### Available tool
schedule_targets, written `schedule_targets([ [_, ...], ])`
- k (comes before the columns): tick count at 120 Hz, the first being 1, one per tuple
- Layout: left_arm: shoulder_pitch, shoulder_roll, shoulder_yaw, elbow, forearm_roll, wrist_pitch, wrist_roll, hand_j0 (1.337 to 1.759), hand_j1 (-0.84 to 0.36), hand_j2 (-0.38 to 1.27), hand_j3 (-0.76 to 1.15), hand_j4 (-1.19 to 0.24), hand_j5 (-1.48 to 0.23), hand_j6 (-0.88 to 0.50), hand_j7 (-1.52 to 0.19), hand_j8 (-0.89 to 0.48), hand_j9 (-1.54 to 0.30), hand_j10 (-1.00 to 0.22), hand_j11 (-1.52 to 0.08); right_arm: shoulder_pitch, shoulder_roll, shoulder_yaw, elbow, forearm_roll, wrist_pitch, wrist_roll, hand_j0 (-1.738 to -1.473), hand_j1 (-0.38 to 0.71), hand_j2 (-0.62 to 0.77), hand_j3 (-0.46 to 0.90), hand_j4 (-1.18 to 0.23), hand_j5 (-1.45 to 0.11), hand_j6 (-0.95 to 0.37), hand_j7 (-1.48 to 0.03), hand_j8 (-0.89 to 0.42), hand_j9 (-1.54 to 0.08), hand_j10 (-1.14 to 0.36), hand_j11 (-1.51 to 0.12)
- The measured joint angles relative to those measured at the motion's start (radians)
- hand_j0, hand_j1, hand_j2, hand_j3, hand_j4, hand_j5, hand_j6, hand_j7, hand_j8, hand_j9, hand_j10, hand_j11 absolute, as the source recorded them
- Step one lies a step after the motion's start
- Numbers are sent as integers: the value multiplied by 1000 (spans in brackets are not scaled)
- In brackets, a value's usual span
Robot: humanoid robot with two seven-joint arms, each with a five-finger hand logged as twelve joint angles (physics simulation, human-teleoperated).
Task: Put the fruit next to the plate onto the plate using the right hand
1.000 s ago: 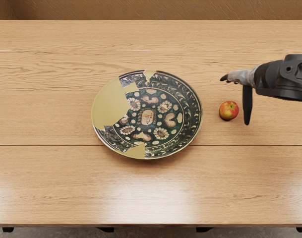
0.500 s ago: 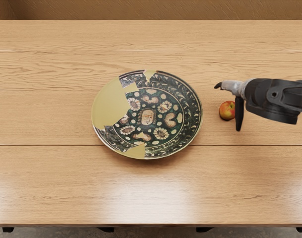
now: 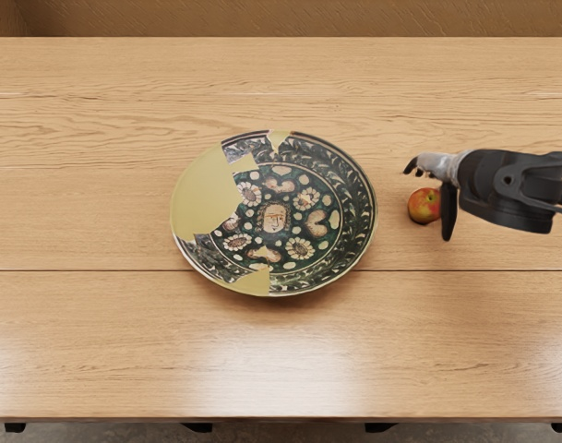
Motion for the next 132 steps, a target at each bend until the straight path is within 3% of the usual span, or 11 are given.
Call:
schedule_targets([
  [41,0,0,0,0,0,0,0,1658,349,0,0,0,0,0,0,0,0,0,0,-28,76,1,-112,1,0,0,-1658,-129,-35,0,-187,-240,-188,-240,-188,-240,-187,-240],
  [132,0,0,0,0,0,0,0,1658,349,0,0,0,0,0,0,0,0,0,0,-57,103,-2,-135,2,0,0,-1658,89,-71,0,-368,-476,-369,-476,-368,-476,-367,-476],
])
